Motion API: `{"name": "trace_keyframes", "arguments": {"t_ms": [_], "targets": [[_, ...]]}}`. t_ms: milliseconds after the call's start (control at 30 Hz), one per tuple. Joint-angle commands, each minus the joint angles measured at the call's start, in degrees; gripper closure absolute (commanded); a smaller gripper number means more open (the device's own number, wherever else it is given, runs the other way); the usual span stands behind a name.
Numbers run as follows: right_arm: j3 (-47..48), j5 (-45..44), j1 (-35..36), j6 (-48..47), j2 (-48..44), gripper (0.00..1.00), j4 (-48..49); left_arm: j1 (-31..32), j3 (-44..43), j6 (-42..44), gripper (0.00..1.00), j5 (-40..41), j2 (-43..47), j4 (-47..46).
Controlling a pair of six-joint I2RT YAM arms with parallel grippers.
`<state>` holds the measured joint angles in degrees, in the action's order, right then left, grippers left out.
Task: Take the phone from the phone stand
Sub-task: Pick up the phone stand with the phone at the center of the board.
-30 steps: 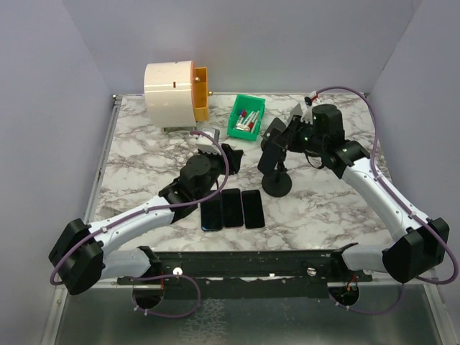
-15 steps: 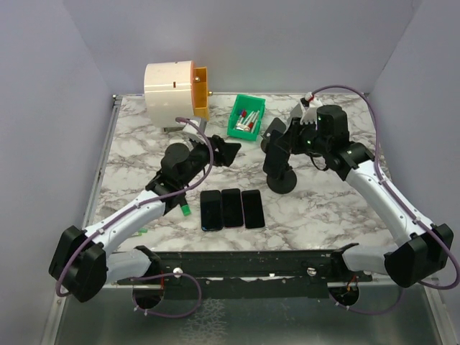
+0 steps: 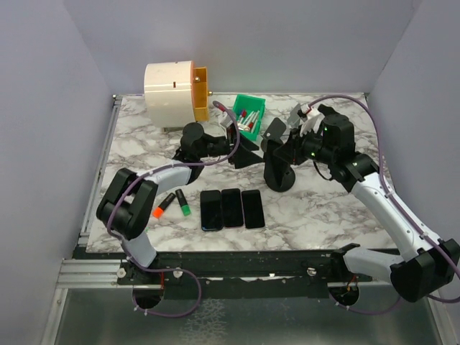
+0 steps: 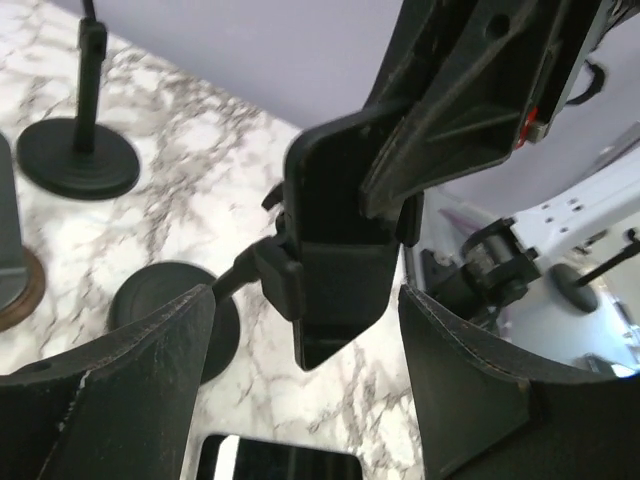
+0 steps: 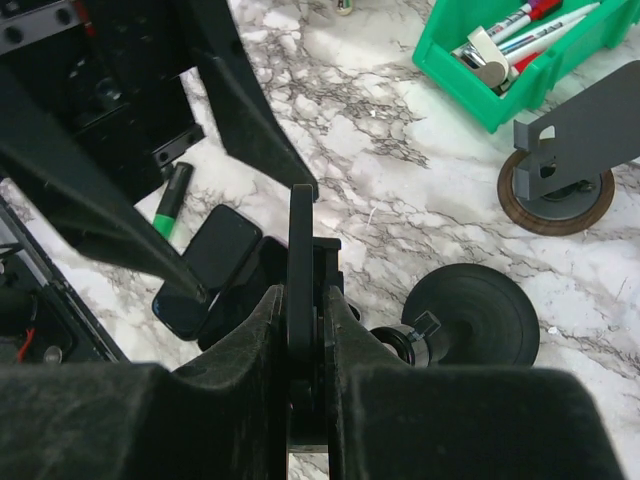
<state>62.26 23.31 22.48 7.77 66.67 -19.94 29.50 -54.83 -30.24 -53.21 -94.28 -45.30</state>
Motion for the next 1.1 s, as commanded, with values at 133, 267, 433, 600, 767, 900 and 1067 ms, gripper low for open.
{"name": "trace_keyframes", "arguments": {"t_ms": [133,267,433,600,767,900,1067], "targets": [[-1.35,5.44,-0.24,-3.38,-3.84,1.00,6.14,-2.93,-4.47,-39.46,0.26,-11.12,-16.20,-55.41],[-1.07,5.83,-0.24,-3.33,-3.58,1.00,6.19,-2.33,-4.97,-38.35,0.27,-10.77,-17.30,-55.43],[-1.00,7.61,-0.24,-2.40,-2.59,1.00,7.09,-0.50,-5.71,-36.93,0.33,-11.69,-17.78,-54.40],[-1.00,8.21,-0.24,-1.50,-2.11,1.00,7.66,0.83,-5.50,-33.38,0.38,-12.08,-17.88,-50.69],[-0.73,9.59,-0.24,-0.67,-1.26,1.00,8.07,2.18,-3.09,-15.74,0.38,-9.40,-13.04,-33.29],[-0.35,10.30,-0.24,-0.43,-0.51,1.00,8.38,3.00,-1.64,-5.57,0.39,-5.18,-9.86,-22.09],[-0.60,11.75,-0.24,-0.22,-0.51,1.00,9.20,2.58,0.21,-3.78,0.38,-3.46,-8.99,-21.09]]}}
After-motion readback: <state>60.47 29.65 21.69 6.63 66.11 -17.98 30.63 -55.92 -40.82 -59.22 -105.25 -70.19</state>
